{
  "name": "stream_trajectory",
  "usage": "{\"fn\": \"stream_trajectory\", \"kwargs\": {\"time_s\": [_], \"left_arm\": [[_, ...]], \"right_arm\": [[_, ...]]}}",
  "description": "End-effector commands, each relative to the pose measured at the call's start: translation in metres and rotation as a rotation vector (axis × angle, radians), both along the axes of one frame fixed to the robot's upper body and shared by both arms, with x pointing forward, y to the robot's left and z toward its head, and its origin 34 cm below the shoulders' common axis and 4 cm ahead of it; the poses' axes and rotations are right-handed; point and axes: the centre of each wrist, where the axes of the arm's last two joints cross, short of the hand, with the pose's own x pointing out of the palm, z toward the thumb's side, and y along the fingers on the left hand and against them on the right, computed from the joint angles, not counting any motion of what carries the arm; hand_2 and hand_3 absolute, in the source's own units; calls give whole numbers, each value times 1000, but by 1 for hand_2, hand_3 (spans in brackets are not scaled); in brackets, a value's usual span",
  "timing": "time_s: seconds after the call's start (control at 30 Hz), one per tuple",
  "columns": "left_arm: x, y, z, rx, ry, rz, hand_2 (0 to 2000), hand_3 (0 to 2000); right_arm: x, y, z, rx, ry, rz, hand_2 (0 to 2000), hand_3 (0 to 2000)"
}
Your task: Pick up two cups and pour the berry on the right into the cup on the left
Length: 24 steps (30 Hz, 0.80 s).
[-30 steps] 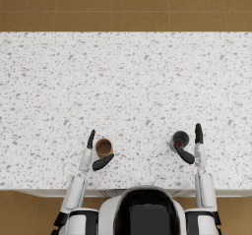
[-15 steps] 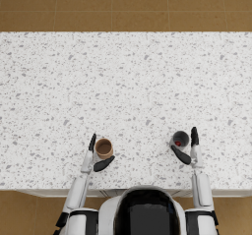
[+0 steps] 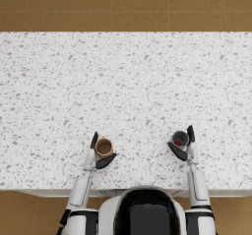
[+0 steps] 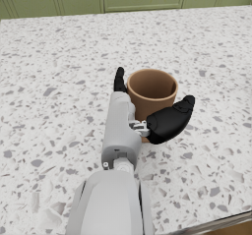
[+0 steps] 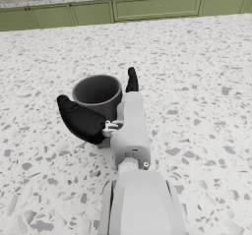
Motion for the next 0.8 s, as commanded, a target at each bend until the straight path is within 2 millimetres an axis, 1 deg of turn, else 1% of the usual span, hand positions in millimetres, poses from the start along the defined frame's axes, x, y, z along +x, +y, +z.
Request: {"fn": "stream_trajectory", "kwargs": {"time_s": [0.03, 0.13, 0.27, 0.33, 0.37, 0.4, 0.43, 0.47, 0.5, 0.57, 0.6, 0.63, 0.7, 0.77, 0.8], "left_arm": [[4, 0, -3, -4, 6, 9, 0, 0], [4, 0, -4, -8, 9, 14, 0, 0], [7, -3, -7, -18, 17, 16, 0, 0], [7, -6, -5, -25, 9, 8, 0, 0], [7, -7, -5, -26, 9, 10, 1361, 327], [7, -7, -7, -28, 16, -3, 2000, 653], [7, -7, -7, -31, 16, -13, 2000, 980], [6, -8, -3, -35, 1, -22, 2000, 1280], [6, -10, 0, -41, -12, -23, 2000, 1280], [8, -15, 10, -56, -51, -34, 2000, 1280], [7, -19, 16, -65, -73, -47, 2000, 1280], [6, -23, 24, -76, -102, -61, 2000, 1280], [8, -33, 41, -108, -168, -91, 2000, 1280], [12, -49, 48, -147, -192, -131, 2000, 1280], [14, -55, 50, -158, -200, -148, 2000, 1280]], "right_arm": [[4, -1, -3, 3, 7, -10, 0, 0], [4, 0, -3, 9, 9, -3, 0, 0], [7, 4, -11, 18, 34, 17, 0, 0], [7, 7, -8, 22, 23, 20, 0, 0], [7, 6, -10, 23, 31, 11, 0, 0], [9, 4, -9, 24, 26, 1, 1361, 327], [9, 3, -9, 27, 24, 6, 2000, 653], [7, 4, -5, 29, 9, 21, 2000, 980], [7, 4, -2, 31, -4, 20, 2000, 1280], [8, 6, 2, 36, -23, 25, 2000, 1280], [6, 9, 9, 38, -49, 33, 2000, 1280], [5, 13, 17, 42, -79, 47, 2000, 1280], [5, 20, 39, 50, -163, 73, 2000, 1280], [6, 31, 61, 64, -249, 118, 2000, 1280], [7, 36, 67, 72, -274, 139, 2000, 1280]]}}
